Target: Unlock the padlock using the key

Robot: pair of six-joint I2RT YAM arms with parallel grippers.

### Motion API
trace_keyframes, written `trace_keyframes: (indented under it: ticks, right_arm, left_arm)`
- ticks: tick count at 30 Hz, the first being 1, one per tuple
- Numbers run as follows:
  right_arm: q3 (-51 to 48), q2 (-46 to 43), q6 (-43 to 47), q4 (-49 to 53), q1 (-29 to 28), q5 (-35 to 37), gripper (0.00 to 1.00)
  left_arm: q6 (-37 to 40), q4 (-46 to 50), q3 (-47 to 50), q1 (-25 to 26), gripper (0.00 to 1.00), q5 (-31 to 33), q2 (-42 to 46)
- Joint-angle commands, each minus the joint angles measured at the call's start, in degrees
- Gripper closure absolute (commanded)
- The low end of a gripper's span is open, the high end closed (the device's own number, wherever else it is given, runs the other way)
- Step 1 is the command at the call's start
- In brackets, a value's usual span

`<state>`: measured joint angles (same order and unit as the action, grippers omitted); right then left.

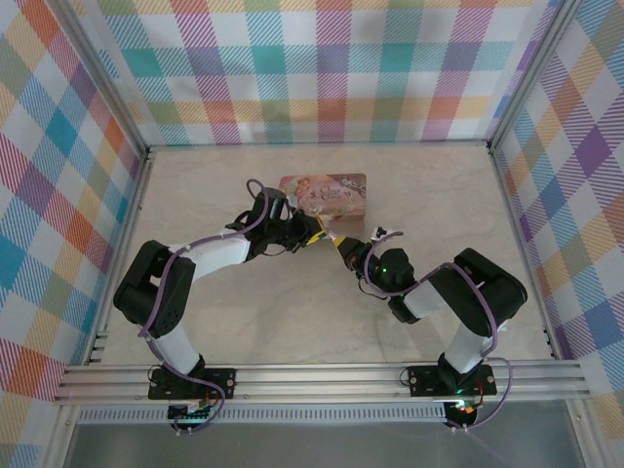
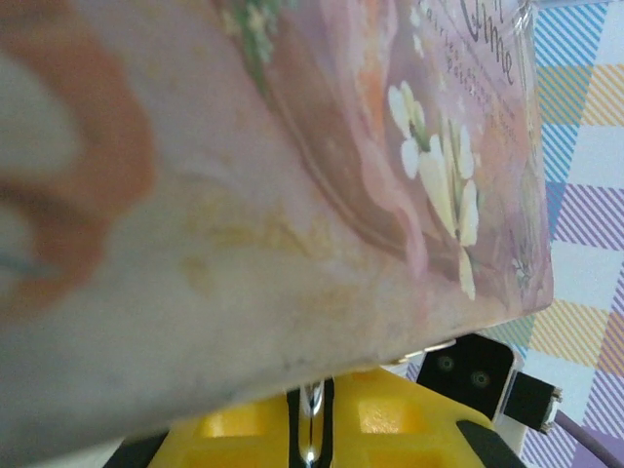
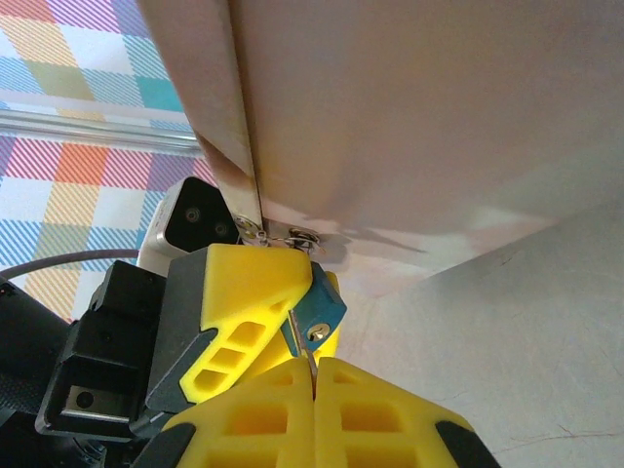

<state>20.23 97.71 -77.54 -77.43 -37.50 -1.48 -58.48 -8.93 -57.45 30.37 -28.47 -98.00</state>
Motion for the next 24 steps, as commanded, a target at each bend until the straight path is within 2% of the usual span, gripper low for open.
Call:
trace_keyframes:
  ticks: [1,10,24]
  right_arm:
    - [0.7,0.6,0.8,-3.2,-0.5,0.8,1.00]
    - [-1.9,-1.1,1.3,-3.2,-1.7,1.9,1.00]
    - [-0.2,-0.3,1.7,-3.2,-2.6,2.1,1.00]
  left_arm:
    - [1.3,1.4,-2.9,0.5,0.88,0.0,1.9]
    - [0.2,0.3,-3.8,0.5,0.88,-0.4,1.6]
    - [-0.6,-1.0,-2.9,0.5,0.88,-0.5,1.9]
